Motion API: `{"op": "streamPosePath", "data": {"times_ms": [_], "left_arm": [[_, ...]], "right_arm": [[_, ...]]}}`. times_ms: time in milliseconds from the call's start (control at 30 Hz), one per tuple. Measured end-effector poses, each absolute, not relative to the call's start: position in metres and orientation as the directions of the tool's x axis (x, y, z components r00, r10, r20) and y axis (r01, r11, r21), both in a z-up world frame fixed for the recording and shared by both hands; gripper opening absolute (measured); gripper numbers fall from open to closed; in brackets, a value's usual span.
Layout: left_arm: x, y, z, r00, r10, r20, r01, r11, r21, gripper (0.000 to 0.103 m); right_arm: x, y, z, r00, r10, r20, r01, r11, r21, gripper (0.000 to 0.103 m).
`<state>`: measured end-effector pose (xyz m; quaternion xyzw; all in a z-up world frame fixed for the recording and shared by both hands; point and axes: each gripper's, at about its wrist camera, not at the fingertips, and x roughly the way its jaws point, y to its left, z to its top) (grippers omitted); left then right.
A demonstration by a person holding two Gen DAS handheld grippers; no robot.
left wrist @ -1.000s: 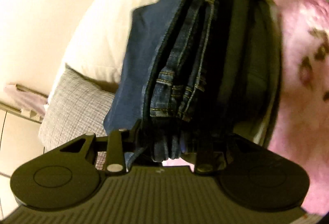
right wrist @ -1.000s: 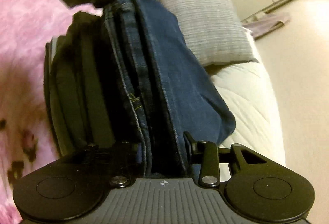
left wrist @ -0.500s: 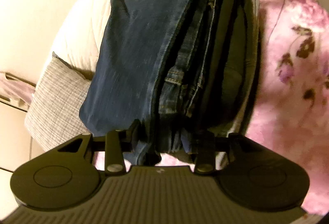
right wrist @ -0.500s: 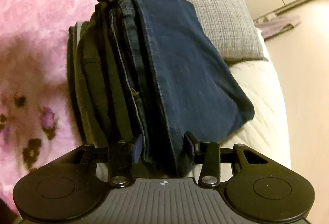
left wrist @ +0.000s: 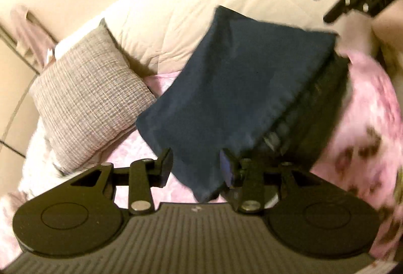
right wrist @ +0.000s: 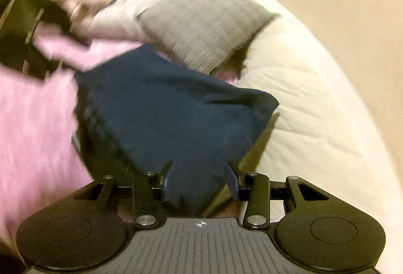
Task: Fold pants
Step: 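Lower the jeans onto the stack of folded clothes with both grippers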
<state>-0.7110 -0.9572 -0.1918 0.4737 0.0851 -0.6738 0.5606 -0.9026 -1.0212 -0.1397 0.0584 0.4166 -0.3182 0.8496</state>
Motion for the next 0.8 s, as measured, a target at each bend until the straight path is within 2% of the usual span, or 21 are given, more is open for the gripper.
{"op": "streamPosePath", "data": {"times_ms": [100,167,300,467,800], "left_arm": [[-0.704,-0.980,-0.203,0.028,-0.625,-0.780,0.894,-0.333,0.299,0.037],[-0.698,-0.988,-0.218,0.009,-0.572,-0.820,0.923,-0.311,0.227,0.033],[-0.693,-0.982,-0.227,-0.023,-0.519,-0.854,0.947,-0.285,0.147,0.033],[-0.695,-0.984,-0.242,-0.004,-0.503,-0.864,0.933,-0.312,0.177,0.034],[-0.683,-0.994,-0.237,-0.007,-0.495,-0.869,0.942,-0.294,0.160,0.035]], "right_arm": [[-0.900,-1.048,-0.157,0.506,-0.432,-0.746,0.621,0.783,-0.033,0.040],[-0.901,-1.057,-0.180,0.493,-0.359,-0.792,0.630,0.776,0.040,0.039],[-0.909,-1.040,-0.194,0.474,-0.351,-0.807,0.627,0.779,0.030,0.039],[-0.905,-1.032,-0.207,0.451,-0.367,-0.814,0.651,0.759,0.018,0.039],[-0.904,-1.039,-0.205,0.456,-0.338,-0.823,0.656,0.753,0.054,0.040]]}}
